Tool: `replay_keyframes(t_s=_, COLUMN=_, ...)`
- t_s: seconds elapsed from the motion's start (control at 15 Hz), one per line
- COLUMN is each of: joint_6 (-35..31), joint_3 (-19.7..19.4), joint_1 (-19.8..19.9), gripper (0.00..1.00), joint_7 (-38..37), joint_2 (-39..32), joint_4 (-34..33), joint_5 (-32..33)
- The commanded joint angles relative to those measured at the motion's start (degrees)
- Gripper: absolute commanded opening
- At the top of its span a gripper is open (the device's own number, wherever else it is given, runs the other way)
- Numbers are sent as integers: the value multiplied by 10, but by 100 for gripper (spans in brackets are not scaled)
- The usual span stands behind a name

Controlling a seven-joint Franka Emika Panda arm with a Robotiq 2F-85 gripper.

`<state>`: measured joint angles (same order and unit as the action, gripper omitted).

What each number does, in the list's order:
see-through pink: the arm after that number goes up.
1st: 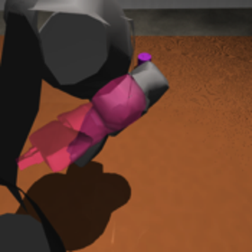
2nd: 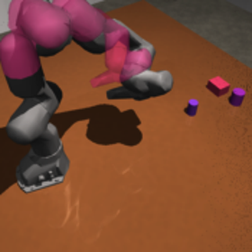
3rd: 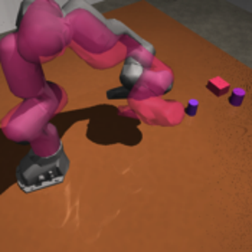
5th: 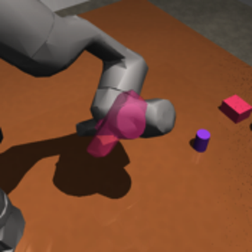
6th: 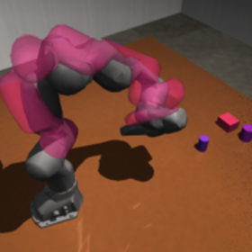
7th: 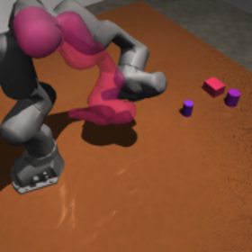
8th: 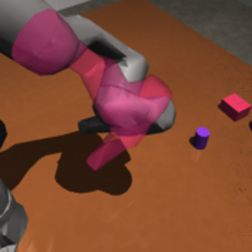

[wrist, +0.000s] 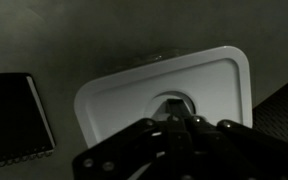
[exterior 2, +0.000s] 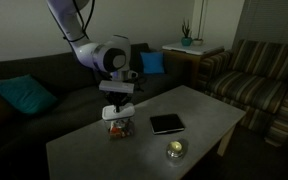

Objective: Press the button atop the lid and then put the lid on the table

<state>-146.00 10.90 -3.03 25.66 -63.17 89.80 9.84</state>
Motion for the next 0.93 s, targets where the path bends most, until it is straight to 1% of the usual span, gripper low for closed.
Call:
replay_keyframes(t_s=0.0, joint_6=24, joint_3=-4, joint_1=-3, gripper=0, joint_7=17, joint_2=-54, joint_4=-38, joint_5=6)
replay_keyframes(t_s=0.33, joint_6=57, joint_3=-12, joint_1=-13, gripper=0, joint_7=14, joint_2=-80, joint_4=-70, joint_5=8)
replay_keyframes(t_s=0.53, joint_6=79, joint_3=-12, joint_1=-12, gripper=0, joint_7=13, joint_2=-94, joint_4=-89, joint_5=3)
replay_keyframes(t_s=0.67, joint_6=92, joint_3=-10, joint_1=-11, gripper=0, joint_7=15, joint_2=-94, joint_4=-99, joint_5=1)
replay_keyframes(t_s=0.87, joint_6=105, joint_3=1, joint_1=-9, gripper=0, joint_7=23, joint_2=-72, joint_4=-98, joint_5=-2)
